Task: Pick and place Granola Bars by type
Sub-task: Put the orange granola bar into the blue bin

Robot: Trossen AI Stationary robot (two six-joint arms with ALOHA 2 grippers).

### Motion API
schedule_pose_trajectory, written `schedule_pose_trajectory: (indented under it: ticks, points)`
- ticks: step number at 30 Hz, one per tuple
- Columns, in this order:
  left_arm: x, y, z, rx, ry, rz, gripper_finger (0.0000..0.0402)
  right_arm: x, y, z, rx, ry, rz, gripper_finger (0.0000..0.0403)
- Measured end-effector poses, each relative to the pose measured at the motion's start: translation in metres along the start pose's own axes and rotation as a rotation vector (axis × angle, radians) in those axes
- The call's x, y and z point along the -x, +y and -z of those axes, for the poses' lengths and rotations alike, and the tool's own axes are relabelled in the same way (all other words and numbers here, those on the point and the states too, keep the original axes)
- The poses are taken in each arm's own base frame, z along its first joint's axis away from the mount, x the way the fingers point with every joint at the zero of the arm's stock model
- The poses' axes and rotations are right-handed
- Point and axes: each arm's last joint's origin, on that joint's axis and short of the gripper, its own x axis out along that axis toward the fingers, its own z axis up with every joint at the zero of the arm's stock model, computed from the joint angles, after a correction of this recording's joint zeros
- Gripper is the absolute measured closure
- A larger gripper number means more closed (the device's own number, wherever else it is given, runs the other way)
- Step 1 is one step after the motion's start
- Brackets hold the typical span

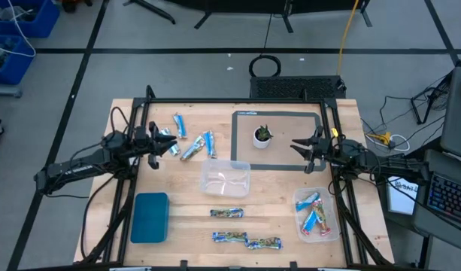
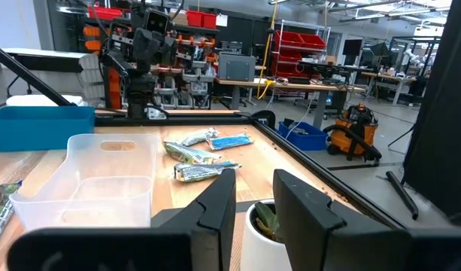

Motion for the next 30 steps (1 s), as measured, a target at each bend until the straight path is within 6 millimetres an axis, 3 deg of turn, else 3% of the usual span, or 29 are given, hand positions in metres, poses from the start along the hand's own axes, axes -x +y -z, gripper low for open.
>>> schedule_pose_trajectory:
  ticks: [5, 14, 24, 30]
  points:
    - [0.0, 0.0, -0.004, -0.028, -0.049, -0.034, 0.0309, 0.0, 0.0, 0.0, 0.0, 0.0, 0.0, 0.0321]
    - [0.0, 0.005, 0.001, -0.276, 0.011, -0.167, 0.0309, 0.0, 0.0, 0.0, 0.0, 0.001, 0.0, 0.0321]
    - [0.004, 0.018, 0.003, -0.108, -0.004, -0.631, 0.0309, 0.0, 0.0, 0.0, 0.0, 0.0, 0.0, 0.0321]
    - [0.003, 0.028, -0.006, 0.142, 0.214, -0.863, 0.0309, 0.0, 0.0, 0.0, 0.0, 0.001, 0.0, 0.0321]
